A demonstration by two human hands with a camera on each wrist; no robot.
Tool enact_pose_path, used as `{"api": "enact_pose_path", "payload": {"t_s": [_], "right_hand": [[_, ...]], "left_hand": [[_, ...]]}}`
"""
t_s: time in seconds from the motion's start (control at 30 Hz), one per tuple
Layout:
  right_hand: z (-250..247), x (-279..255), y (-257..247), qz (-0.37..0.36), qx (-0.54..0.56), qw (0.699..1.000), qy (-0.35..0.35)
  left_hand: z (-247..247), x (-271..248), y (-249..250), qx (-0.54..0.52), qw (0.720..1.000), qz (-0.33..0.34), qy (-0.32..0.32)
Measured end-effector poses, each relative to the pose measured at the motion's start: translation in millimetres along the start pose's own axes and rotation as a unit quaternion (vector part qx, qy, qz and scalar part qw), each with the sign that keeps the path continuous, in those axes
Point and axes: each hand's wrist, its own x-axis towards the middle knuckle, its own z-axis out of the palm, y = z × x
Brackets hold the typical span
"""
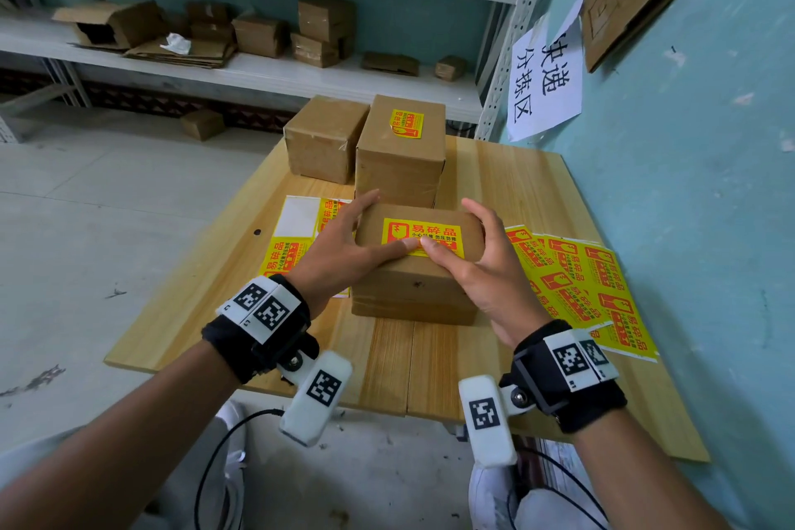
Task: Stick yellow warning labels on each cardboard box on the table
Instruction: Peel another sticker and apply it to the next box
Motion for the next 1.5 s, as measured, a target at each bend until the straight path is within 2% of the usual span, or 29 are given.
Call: {"api": "enact_pose_path", "payload": {"t_s": [0.4,0.7,0.87,1.0,1.13,1.23,1.5], "right_hand": [[-15.2,0.3,-1.4,0.034,0.146,0.986,-0.067],[-23.7,-0.3,-4.4,0.056,0.202,0.974,-0.084],[-20.2,4.3,-3.4,0.06,0.181,0.981,-0.042],[-2.8,3.5,-9.1,0.04,0.056,0.998,0.012],[12.3,2.7,-13.3,0.013,-0.028,0.996,0.085],[15.1,5.5,-12.6,0.008,-0.04,0.993,0.108],[14.2,7.0,-10.8,-0.009,-0.015,0.993,0.114]], "left_hand": [[-13.8,4.5,-2.5,-0.048,0.998,-0.008,-0.048],[-20.9,5.5,-2.7,-0.095,0.991,-0.026,-0.095],[-14.1,5.0,3.4,-0.106,0.993,-0.034,-0.036],[6.6,5.5,8.2,-0.049,0.998,-0.039,0.025],[20.7,7.3,8.2,0.028,0.996,-0.013,0.087],[22.0,9.7,7.5,0.029,0.995,-0.003,0.096],[21.9,12.0,3.2,-0.011,0.994,-0.001,0.107]]}}
